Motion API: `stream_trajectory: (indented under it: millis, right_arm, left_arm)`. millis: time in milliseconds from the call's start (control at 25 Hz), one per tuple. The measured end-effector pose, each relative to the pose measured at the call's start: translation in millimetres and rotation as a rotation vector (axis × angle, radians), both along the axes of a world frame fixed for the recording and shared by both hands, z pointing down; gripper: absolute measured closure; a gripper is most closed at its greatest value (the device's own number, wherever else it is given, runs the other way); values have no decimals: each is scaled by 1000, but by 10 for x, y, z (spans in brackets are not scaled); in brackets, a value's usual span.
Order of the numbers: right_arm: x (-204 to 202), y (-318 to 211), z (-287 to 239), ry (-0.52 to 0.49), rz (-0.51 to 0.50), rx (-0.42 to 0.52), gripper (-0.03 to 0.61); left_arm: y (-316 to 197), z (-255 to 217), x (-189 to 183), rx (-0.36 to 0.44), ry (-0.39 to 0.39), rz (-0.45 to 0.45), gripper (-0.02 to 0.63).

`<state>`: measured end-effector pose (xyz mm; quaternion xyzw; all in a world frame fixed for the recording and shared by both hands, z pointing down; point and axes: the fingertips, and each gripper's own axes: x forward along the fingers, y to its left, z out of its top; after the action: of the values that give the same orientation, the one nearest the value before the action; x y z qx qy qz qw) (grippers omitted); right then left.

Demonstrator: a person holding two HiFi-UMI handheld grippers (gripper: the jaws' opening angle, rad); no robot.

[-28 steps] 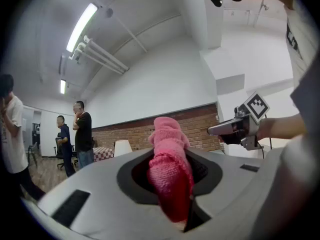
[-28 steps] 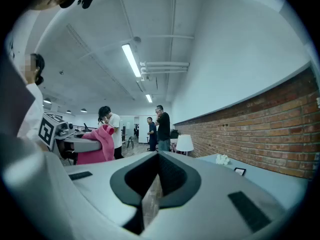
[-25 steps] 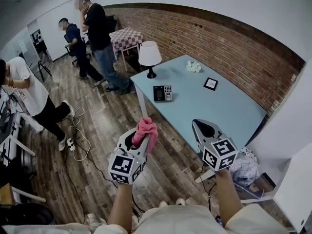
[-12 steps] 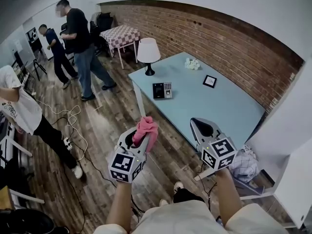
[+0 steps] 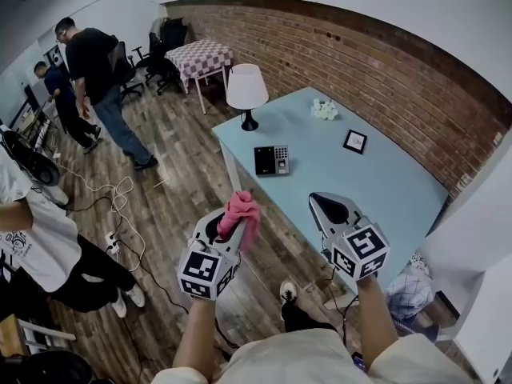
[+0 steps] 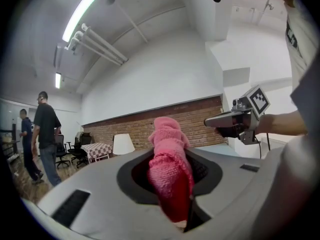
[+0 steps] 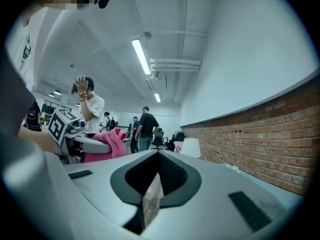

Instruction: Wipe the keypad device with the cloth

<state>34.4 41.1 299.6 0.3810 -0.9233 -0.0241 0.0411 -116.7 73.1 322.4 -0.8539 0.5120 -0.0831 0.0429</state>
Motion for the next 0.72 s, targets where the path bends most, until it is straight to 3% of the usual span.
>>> stream_trajectory:
  millis: [360,720]
  right_arm:
    - [-111,-1277,96,-12,6,-51,563]
    - [-109,-2135,379,67,-5,-87,557]
  left_arm:
    - [-1180,35,-150,-25,4,-34,471]
    - [-2061,187,-137,-64,-12,-64,471]
